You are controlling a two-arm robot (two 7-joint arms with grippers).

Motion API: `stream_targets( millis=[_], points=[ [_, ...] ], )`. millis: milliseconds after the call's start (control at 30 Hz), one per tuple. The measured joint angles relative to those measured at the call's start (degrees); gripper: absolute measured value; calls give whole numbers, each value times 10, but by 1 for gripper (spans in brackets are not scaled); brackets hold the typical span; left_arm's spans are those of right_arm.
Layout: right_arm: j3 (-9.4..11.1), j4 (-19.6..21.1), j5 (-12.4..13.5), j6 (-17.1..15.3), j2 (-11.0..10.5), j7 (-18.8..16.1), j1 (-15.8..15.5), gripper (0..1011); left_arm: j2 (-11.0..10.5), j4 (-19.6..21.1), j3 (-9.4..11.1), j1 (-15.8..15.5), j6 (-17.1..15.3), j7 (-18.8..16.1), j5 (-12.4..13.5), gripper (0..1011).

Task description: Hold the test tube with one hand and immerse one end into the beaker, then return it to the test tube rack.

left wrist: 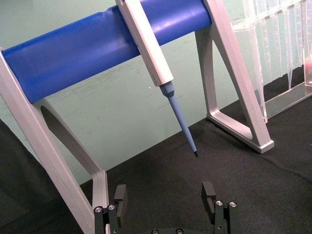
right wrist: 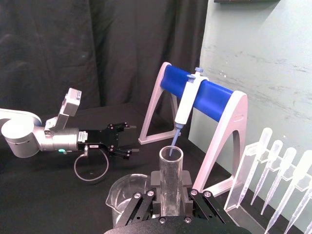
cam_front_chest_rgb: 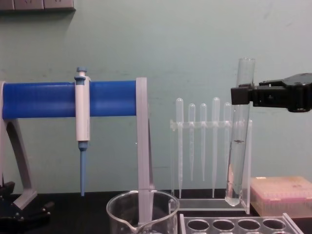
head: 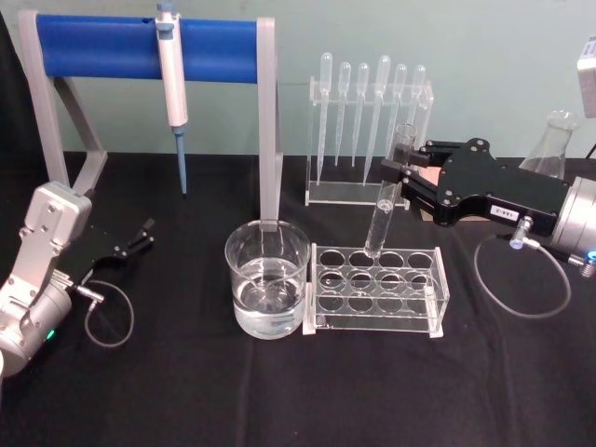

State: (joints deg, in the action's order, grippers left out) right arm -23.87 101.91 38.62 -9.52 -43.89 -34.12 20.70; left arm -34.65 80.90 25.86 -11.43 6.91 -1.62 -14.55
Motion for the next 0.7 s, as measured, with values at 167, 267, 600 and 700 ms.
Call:
stream_targets(
  millis=[167, 267, 600, 700],
  points=[
    [0, 0, 0, 0, 0, 0, 0, 242, 0, 0, 0, 0, 0, 0, 0, 1000],
    [0, 0, 0, 0, 0, 0, 0, 242, 0, 0, 0, 0, 0, 0, 0, 1000],
    [0, 0, 0, 0, 0, 0, 0, 242, 0, 0, 0, 0, 0, 0, 0, 1000],
    [0, 0, 0, 0, 0, 0, 0, 242, 0, 0, 0, 0, 0, 0, 0, 1000]
  ],
)
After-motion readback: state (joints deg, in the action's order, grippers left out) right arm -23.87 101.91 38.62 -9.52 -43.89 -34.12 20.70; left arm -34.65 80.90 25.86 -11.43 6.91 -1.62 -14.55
